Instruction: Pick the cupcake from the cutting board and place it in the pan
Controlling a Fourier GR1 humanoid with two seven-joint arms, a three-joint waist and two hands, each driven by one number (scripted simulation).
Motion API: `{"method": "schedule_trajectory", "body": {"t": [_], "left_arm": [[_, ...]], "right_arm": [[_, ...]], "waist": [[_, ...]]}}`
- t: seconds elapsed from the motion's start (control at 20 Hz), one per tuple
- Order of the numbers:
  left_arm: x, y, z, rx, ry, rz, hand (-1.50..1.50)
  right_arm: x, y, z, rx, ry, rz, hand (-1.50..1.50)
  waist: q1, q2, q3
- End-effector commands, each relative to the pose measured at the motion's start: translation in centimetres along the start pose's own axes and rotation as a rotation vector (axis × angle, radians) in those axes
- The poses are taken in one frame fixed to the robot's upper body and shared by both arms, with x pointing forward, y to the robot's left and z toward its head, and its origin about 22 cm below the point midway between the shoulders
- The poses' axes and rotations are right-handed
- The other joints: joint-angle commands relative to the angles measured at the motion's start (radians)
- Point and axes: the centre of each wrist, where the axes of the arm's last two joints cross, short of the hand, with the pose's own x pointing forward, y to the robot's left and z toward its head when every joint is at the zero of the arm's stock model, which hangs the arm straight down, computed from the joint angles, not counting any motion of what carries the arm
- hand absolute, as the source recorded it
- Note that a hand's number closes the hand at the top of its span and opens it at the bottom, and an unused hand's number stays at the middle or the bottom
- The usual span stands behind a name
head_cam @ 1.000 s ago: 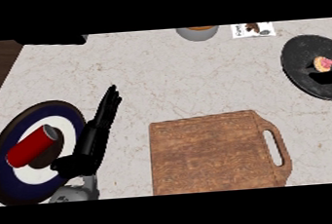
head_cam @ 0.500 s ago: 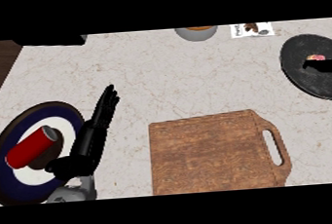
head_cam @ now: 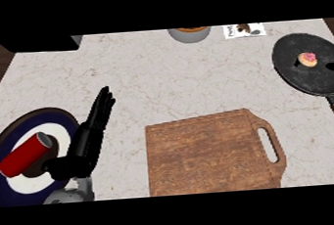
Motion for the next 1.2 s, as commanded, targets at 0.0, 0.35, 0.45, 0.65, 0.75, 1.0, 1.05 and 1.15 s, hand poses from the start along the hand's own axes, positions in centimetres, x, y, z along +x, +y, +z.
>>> {"method": "schedule_trajectory", "body": {"t": [0.0, 0.35, 0.45, 0.65, 0.75, 1.0, 1.05, 1.15], "left_arm": [[-1.0, -0.5, 0.2, 0.025, 0.007, -0.005, 0.0], [-0.3, 0.9, 0.5, 0.013, 0.001, -0.003, 0.0], [-0.2, 1.2, -0.9, 0.053, 0.004, -0.004, 0.0], [-0.8, 1.5, 1.7, 0.033, 0.02, -0.017, 0.0], [-0.6, 0.5, 1.5, 0.035, 0.01, 0.002, 0.0], [-0.4, 0.8, 0.2, 0.021, -0.002, -0.012, 0.0], [-0.8, 0.8, -0.1, 0.039, 0.031, -0.013, 0.0], [-0.5, 0.4, 1.7, 0.04, 0.005, 0.006, 0.0]], "right_arm": [[-2.0, -1.4, 0.9, 0.082, -0.018, -0.145, -1.5], [-5.6, -5.1, 2.7, 0.207, -0.076, -0.164, -1.5], [-4.8, -4.7, 2.3, 0.241, -0.09, -0.143, -1.5], [-6.6, -6.1, 3.5, 0.23, -0.102, -0.118, -1.5], [-7.5, -5.6, 4.4, 0.231, -0.086, -0.101, -1.5], [-7.2, -4.8, 4.3, 0.243, -0.099, -0.092, -1.5], [-7.6, -4.8, 4.8, 0.249, -0.098, -0.075, -1.5], [-7.7, -5.2, 4.8, 0.253, -0.094, -0.054, -1.5]], "waist": [[-0.021, -0.009, -0.002], [-0.021, -0.012, -0.003], [-0.037, -0.018, -0.005], [-0.028, -0.017, -0.004], [-0.036, -0.02, -0.005], [-0.034, -0.019, -0.005], [-0.041, -0.021, -0.006], [-0.033, -0.02, -0.005]]}}
